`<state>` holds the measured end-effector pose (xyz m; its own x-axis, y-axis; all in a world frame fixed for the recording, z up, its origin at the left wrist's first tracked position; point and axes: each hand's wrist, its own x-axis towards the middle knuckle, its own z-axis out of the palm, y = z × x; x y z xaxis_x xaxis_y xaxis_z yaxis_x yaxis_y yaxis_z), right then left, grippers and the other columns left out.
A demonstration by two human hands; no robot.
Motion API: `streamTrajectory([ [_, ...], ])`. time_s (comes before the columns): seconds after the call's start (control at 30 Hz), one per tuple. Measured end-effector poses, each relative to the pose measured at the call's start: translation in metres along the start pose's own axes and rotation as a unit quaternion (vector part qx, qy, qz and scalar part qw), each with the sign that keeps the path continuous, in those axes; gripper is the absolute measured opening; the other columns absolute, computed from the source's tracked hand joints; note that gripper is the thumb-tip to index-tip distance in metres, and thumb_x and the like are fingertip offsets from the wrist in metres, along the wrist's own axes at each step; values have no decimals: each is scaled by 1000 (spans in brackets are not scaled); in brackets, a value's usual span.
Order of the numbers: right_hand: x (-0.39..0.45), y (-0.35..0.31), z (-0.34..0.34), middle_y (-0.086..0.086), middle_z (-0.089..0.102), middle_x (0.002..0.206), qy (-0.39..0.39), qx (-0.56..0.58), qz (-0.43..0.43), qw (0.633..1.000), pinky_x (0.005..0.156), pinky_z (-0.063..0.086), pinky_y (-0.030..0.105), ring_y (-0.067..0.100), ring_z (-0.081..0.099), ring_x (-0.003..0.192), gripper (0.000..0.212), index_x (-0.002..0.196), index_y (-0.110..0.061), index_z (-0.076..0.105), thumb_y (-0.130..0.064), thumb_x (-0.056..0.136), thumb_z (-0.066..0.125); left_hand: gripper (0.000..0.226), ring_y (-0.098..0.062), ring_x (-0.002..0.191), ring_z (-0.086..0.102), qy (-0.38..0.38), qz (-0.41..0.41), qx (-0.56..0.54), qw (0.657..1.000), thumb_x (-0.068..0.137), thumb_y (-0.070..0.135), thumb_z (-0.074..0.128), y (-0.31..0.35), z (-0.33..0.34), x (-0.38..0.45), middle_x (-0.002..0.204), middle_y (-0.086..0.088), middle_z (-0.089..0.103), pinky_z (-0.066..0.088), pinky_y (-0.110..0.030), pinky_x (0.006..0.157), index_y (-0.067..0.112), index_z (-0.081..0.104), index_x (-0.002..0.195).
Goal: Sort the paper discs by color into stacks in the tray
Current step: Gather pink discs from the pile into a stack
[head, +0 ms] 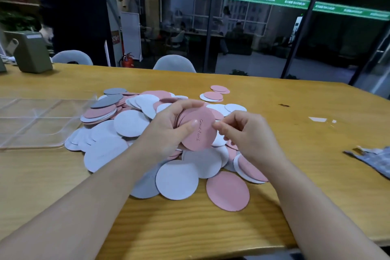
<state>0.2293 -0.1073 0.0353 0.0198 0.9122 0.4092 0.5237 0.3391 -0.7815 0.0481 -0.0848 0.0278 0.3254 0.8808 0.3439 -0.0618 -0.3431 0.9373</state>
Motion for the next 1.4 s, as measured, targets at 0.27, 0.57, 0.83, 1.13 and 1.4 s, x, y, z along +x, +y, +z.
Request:
streamTrajectory([
  [0.27,-33,32,-49,-12,49,109,-108,-274,103,950,79,32,20,7,42,103,53,121,-28,55,-44,74,72,39,-4,97,63,-53,-32,-12,998,92,7,57,-8,9,-4,115,25,57,57,-31,51,44,65,105],
  [0.57,-50,34,-52,-18,42,101,-87,-292,71,950,78,30,13,3,40,100,60,116,-28,51,-52,66,72,33,-7,96,64,-59,-50,-21,997,91,3,57,-9,11,-6,107,19,64,59,-32,55,32,71,97],
  [0.83,-68,1,-27,-22,44,107,-162,-245,-9,956,90,36,12,-4,37,106,58,115,-34,48,-50,64,72,35,-12,105,62,-40,-46,-21,998,91,4,57,-8,7,-6,117,13,61,59,-34,57,36,72,94],
  [1.13,-65,-8,-24,-16,43,122,-237,-256,57,935,102,36,27,4,38,116,74,128,-32,44,-51,65,78,34,-16,107,61,-42,-45,-1,998,91,4,57,-8,6,-6,119,9,60,59,-34,56,35,71,96],
  [1.4,-62,-14,-21,-9,51,116,-254,-257,85,929,93,45,35,10,49,107,67,121,-28,51,-47,63,79,33,-16,107,60,-44,-48,4,998,92,4,57,-8,5,-7,119,8,60,59,-35,57,34,71,96],
])
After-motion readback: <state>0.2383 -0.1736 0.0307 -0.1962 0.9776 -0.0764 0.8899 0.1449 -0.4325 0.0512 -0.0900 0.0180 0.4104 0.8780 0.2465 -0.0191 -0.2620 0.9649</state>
